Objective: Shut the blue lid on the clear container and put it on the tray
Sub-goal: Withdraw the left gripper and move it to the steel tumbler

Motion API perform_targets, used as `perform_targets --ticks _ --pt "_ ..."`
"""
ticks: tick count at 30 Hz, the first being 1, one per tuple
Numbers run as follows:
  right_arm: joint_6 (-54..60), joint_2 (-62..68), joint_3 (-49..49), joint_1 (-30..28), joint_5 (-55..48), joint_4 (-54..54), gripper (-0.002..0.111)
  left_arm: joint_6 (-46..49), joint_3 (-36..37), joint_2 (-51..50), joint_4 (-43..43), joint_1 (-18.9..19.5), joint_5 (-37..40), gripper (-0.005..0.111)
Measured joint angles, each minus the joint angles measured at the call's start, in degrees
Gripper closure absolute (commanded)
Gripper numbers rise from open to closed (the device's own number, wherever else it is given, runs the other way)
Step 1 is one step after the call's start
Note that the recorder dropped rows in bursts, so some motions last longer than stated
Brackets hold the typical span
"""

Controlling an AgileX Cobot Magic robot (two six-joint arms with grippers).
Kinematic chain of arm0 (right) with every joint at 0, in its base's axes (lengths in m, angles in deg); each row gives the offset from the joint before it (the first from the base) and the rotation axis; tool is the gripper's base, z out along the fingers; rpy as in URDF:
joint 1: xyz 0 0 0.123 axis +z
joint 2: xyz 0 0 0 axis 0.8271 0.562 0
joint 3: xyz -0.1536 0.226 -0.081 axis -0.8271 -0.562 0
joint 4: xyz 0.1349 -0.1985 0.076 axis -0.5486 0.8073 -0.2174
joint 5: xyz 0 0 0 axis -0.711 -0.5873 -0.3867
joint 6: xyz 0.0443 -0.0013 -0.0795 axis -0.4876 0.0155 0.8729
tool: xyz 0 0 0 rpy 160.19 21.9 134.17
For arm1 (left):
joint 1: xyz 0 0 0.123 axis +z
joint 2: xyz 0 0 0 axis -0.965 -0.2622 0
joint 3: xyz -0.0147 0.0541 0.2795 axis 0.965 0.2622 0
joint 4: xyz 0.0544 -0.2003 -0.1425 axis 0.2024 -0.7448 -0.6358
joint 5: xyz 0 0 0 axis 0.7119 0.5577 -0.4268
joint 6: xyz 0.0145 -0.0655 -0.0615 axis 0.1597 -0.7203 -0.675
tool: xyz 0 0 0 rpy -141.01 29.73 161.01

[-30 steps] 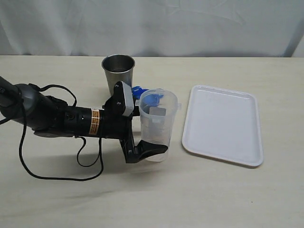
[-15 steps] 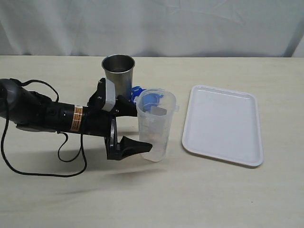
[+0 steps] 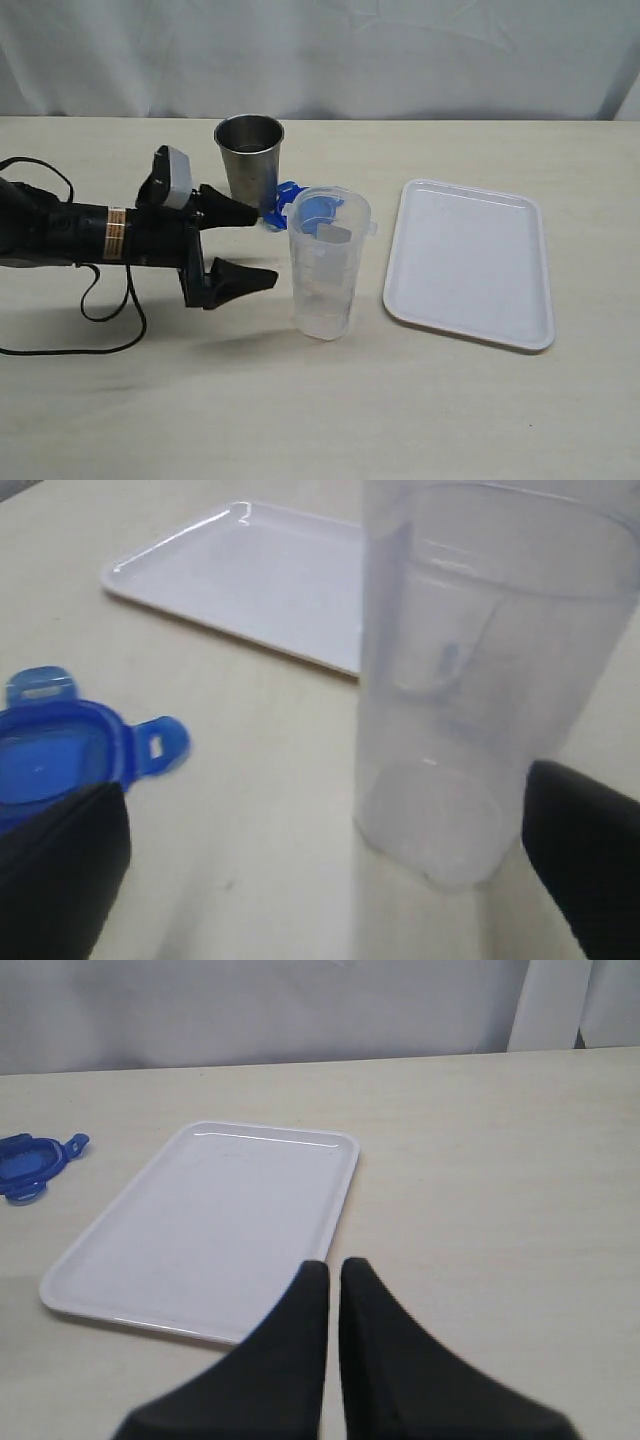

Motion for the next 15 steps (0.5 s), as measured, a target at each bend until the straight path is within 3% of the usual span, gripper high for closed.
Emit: perform_targets --ticks 6,15 --pt "0.00 0.00 0.00 0.00 0.00 0.00 0.104 0.53 0.00 0.10 -7.66 4.87 -1.57 0.003" --pt "0.00 0.00 0.00 0.00 0.00 0.00 0.104 13.99 0.00 -1.46 -17.93 5.03 -0.86 0.003"
